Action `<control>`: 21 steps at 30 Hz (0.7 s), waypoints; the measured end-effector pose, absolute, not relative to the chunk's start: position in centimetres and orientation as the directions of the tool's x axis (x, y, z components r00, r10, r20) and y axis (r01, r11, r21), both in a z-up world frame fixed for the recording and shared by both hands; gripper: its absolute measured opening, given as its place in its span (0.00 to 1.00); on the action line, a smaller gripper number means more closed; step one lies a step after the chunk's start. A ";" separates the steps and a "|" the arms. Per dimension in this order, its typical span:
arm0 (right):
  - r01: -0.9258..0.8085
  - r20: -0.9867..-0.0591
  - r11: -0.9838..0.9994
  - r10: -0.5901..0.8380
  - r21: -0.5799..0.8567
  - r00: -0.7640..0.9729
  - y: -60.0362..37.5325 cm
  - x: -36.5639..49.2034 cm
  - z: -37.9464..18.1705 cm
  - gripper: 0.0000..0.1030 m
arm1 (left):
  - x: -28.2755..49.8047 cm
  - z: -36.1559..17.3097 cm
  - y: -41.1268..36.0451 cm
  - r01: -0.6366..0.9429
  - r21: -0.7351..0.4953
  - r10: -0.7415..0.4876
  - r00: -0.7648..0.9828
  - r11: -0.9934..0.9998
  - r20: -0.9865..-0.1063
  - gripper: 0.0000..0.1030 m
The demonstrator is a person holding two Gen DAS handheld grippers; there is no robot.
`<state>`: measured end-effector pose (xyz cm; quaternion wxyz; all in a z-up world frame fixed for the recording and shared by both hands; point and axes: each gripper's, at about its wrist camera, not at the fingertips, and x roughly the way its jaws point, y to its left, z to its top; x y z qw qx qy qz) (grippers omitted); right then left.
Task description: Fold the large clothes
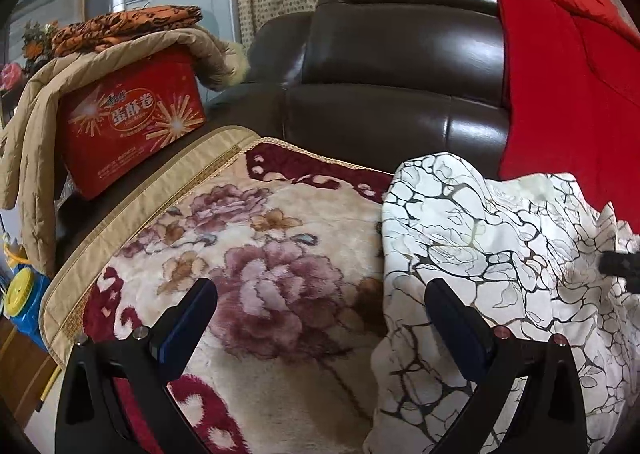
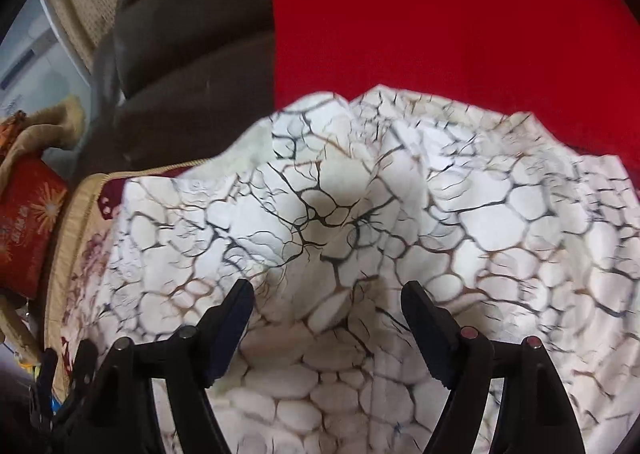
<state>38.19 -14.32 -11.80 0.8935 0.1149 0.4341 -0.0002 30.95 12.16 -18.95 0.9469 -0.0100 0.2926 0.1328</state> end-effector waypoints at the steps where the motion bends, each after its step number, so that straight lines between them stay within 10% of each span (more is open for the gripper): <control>1: 0.091 -0.773 0.975 0.104 0.205 0.626 -14.4 37.4 -11.5 0.77 | 30.9 -18.9 12.3 -0.261 0.055 0.247 0.793 0.964 -0.557 1.00; 18: 0.104 -0.738 0.950 0.157 0.294 0.657 -21.4 26.5 -10.0 0.75 | 31.6 -20.2 12.7 -0.241 0.012 0.186 0.717 0.971 -0.671 1.00; 21: 0.169 -0.723 0.952 0.072 0.255 0.687 -24.9 25.0 -9.0 0.57 | 30.8 -19.5 12.6 -0.244 0.004 0.186 0.728 0.970 -0.659 1.00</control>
